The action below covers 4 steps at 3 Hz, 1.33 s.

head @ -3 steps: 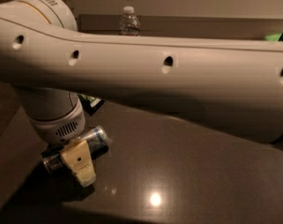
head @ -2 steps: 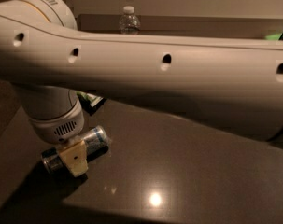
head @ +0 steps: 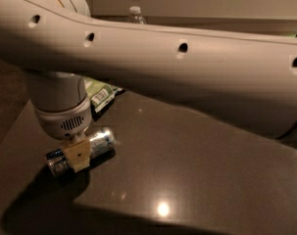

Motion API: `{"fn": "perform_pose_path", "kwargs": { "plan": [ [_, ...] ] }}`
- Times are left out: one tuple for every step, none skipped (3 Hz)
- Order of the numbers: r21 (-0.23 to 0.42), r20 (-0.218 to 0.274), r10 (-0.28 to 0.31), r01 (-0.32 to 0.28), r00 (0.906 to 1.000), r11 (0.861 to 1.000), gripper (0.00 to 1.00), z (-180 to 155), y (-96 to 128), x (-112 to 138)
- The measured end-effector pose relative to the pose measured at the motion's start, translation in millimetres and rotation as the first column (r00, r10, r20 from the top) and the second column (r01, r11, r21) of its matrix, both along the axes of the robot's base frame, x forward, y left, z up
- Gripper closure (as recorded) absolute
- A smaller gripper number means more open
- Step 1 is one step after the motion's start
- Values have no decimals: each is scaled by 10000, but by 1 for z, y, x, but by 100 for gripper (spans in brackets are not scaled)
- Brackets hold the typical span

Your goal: Place redbull can upright

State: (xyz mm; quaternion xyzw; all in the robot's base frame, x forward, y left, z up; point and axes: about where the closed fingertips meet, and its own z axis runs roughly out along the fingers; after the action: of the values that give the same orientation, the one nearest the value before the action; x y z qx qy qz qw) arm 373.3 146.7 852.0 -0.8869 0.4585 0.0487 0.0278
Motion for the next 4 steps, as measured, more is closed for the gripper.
{"fn": "perform_pose_path", "kwargs": {
  "plan": [
    [456, -450, -360, 381, 9983, 9982, 100, 16, -7, 13],
    [1437, -1119, -905, 1062, 9896, 9839, 100, 40, -18, 32],
    [2491, -1902, -1473, 1929, 9706, 9491, 100, 63, -33, 46],
    [3348, -2723, -2144, 3012, 9380, 8928, 100, 79, -49, 56]
  ]
}}
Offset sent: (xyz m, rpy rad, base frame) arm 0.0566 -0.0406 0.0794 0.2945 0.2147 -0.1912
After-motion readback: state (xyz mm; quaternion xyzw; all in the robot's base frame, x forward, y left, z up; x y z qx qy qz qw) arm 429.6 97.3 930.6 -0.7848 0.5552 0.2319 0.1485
